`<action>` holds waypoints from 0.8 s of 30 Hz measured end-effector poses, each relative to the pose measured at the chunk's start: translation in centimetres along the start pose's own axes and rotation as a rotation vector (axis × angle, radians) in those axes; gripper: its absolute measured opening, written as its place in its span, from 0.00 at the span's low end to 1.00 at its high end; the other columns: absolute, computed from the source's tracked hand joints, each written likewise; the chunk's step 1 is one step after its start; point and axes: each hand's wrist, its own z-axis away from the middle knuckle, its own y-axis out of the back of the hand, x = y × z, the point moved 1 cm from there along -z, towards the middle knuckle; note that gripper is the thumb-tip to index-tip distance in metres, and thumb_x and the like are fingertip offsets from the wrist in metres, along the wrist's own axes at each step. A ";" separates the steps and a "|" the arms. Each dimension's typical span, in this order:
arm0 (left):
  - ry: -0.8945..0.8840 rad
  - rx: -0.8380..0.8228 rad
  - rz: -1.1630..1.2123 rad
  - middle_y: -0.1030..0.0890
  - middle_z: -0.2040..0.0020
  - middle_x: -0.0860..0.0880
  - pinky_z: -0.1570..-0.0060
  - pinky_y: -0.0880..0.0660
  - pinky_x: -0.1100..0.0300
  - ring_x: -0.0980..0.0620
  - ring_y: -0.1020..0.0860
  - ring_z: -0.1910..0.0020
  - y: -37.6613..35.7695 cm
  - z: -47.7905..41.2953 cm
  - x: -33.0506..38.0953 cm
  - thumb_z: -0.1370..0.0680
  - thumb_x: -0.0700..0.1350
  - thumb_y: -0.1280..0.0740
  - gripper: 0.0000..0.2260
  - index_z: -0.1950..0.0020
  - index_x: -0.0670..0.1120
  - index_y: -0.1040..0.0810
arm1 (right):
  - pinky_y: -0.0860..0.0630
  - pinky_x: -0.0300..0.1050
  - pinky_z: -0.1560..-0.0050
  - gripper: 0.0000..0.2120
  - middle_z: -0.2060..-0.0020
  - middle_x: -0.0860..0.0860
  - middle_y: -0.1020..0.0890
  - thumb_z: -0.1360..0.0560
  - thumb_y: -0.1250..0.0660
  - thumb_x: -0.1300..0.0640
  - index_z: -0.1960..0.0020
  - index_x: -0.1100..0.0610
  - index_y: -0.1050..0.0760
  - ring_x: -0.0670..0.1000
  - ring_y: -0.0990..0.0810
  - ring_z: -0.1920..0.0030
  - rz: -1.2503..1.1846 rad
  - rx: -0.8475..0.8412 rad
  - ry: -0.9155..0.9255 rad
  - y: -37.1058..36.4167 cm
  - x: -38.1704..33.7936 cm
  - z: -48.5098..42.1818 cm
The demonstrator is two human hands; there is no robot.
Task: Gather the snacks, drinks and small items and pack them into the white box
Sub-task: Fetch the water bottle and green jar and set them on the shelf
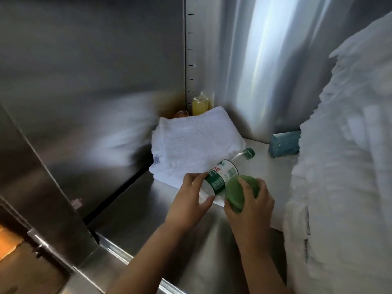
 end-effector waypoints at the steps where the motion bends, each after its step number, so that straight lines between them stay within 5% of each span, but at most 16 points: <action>1: 0.004 0.011 -0.002 0.33 0.39 0.54 0.50 0.36 0.75 0.59 0.29 0.44 0.4 0.7 -0.1 0.27 0.49 0.30 0.27 0.29 0.52 0.34 | 0.25 0.55 0.43 0.34 0.31 0.59 0.35 0.36 0.23 0.51 0.33 0.52 0.30 0.60 0.35 0.36 -0.018 0.000 0.005 0.1 -0.2 0.3; 4: 0.028 0.043 0.003 0.33 0.38 0.54 0.47 0.38 0.76 0.60 0.31 0.42 2.2 3.5 -0.4 0.27 0.48 0.30 0.27 0.29 0.50 0.33 | 0.24 0.53 0.50 0.36 0.33 0.58 0.34 0.39 0.21 0.51 0.34 0.53 0.30 0.60 0.34 0.39 -0.047 -0.033 0.016 0.3 -1.2 1.9; 11: 0.096 0.175 -0.031 0.32 0.38 0.55 0.38 0.37 0.72 0.59 0.30 0.38 9.1 12.3 -1.0 0.27 0.42 0.28 0.26 0.31 0.48 0.31 | 0.30 0.50 0.45 0.33 0.37 0.56 0.29 0.42 0.22 0.56 0.38 0.52 0.27 0.59 0.30 0.41 -0.227 -0.112 0.149 1.4 -7.5 8.0; 15: 0.146 0.306 -0.113 0.35 0.40 0.62 0.41 0.39 0.77 0.67 0.33 0.41 15.0 19.2 -1.0 0.27 0.42 0.29 0.27 0.30 0.52 0.32 | 0.34 0.48 0.40 0.31 0.38 0.55 0.28 0.42 0.22 0.56 0.40 0.53 0.25 0.59 0.31 0.40 -0.354 -0.144 0.241 2.5 -12.8 12.0; 20: 0.273 0.471 -0.247 0.34 0.39 0.61 0.41 0.34 0.72 0.64 0.32 0.40 23.1 31.3 -0.4 0.27 0.42 0.28 0.27 0.30 0.50 0.31 | 0.32 0.51 0.41 0.31 0.39 0.56 0.26 0.42 0.21 0.57 0.40 0.55 0.24 0.61 0.28 0.42 -0.483 -0.215 0.374 5.0 -20.8 21.0; 24: 0.412 0.593 -0.301 0.33 0.38 0.61 0.43 0.41 0.81 0.64 0.32 0.39 29.0 43.3 0.8 0.28 0.42 0.28 0.27 0.30 0.50 0.30 | 0.27 0.50 0.46 0.31 0.38 0.53 0.28 0.42 0.21 0.54 0.40 0.51 0.25 0.58 0.29 0.41 -0.559 -0.310 0.498 8.2 -27.0 31.2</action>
